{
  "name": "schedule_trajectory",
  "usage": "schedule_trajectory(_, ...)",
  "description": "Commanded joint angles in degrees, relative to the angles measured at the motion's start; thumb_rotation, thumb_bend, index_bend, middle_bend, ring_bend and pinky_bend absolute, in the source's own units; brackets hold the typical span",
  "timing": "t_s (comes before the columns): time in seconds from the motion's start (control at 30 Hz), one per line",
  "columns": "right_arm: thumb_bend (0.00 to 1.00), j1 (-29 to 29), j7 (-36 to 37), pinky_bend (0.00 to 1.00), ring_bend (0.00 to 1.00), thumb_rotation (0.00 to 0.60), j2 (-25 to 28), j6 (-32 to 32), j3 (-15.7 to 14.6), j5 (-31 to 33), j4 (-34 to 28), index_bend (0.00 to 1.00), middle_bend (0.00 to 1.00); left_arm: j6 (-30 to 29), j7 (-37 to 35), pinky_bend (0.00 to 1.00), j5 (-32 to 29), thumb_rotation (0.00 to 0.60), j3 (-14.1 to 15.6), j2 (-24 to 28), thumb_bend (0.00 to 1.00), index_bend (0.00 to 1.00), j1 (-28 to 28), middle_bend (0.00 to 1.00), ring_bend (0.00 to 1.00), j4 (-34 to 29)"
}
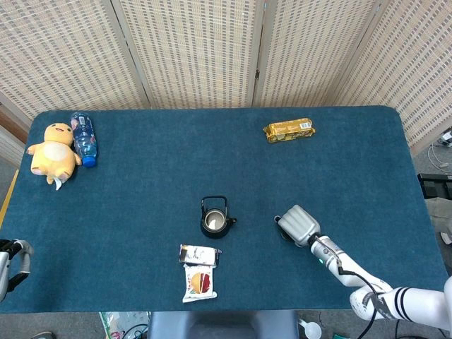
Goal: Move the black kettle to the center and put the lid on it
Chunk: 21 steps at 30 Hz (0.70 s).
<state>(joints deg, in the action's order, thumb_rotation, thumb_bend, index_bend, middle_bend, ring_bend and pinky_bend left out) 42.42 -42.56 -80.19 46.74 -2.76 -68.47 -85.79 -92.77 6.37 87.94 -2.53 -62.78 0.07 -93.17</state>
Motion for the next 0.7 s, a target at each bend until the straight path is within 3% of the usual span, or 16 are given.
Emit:
schedule_trajectory(0.03,0.01,0.0,0.1,1.00,1.00,0.600,0.0,0.1,-0.1,0.0,0.0,0.38,1.00,0.0,0.1,0.58,0.0,0.600,0.0,0.0,0.56,0.58,0.0,0.58,0.42,0.0)
schedule_trajectory(0.33,0.08,0.0,0.5,1.00,1.00,0.600,0.3,0.5,-0.2,-0.1,-0.2,0.46,1.00,0.1,0.3,0.58,-0.1,0.600,-0.1,-0.1,0.56,0.58,0.0,0.58,0.42,-0.1)
schedule_trajectory(0.7,0.10,-0.3,1.2,1.00,1.00,0.600,1.4,1.6,-0.2,-0.5,-1.0,0.47,1.00,0.0,1.0,0.58,-0.4,0.600,-0.2,-0.4,0.56,0.58,0.1,0.58,0.42,-0.1)
